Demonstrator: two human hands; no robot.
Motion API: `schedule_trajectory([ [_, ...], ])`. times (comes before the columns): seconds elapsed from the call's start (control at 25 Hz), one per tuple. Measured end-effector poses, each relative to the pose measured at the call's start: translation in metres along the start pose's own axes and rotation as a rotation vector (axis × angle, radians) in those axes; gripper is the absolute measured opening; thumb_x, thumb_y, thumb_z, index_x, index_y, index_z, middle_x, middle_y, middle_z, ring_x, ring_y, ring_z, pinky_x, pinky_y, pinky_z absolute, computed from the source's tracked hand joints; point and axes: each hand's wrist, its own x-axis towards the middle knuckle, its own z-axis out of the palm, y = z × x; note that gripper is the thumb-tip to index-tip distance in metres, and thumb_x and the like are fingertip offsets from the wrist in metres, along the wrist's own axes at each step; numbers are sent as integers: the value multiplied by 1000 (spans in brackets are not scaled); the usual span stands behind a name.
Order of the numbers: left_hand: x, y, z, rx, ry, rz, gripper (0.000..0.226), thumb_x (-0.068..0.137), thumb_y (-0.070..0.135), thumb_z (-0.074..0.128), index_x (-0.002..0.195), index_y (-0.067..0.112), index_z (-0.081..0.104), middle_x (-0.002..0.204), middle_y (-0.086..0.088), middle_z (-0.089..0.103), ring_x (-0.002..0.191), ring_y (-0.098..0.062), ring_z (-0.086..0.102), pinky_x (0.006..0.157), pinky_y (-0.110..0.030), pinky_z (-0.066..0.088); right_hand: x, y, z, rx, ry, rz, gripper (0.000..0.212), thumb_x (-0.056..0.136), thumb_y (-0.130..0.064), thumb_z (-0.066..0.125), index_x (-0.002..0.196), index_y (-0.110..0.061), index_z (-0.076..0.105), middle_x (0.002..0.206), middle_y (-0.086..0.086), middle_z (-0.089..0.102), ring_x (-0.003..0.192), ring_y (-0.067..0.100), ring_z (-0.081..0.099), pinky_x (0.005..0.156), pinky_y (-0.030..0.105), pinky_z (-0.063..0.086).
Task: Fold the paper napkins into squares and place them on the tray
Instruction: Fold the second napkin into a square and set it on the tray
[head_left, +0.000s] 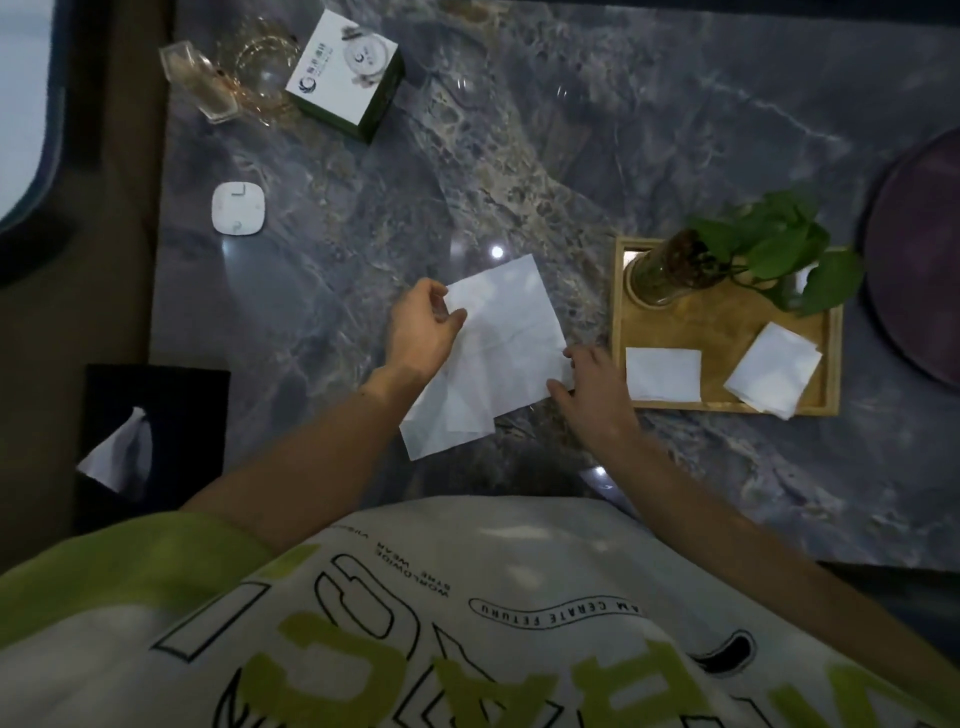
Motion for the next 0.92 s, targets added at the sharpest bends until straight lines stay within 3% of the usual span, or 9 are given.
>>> schedule_trajectory([
  [0.4, 22, 7, 15, 93, -42, -55, 24, 88, 25, 69, 105, 14, 56, 109, -9, 61, 94, -25, 61, 85, -39, 55, 14, -2, 9, -253, 31, -2, 44, 93, -30, 61, 128, -7, 47, 124, 19, 58, 108, 33, 57, 92, 43, 48],
  [0.56, 26, 10, 18, 220, -39, -20, 9, 89, 23, 65, 91, 14, 61, 105, -8, 58, 87, -23, 58, 77, -36, 51, 22, -1, 9, -135, -5, 30, 38, 93, -25, 61, 123, -8, 47, 120, 19, 61, 101, 33, 61, 84, 41, 49],
  [0.76, 24, 13, 17, 240, -62, -2, 12, 90, 27, 60, 87, 15, 61, 104, -6, 55, 84, -19, 52, 72, -32, 41, 20, -2, 4, 4, 6, 24, 27, 93, -19, 58, 116, -11, 46, 108, 16, 64, 93, 32, 63, 78, 43, 53],
  [0.92, 22, 18, 12, 152, -84, 36, 15, 92, 32, 60, 89, 18, 58, 97, -3, 61, 88, -22, 59, 75, -39, 51, 21, 0, -4, 137, 35, 36, 24, 92, -18, 57, 114, -9, 53, 93, 12, 64, 84, 27, 60, 78, 43, 53],
])
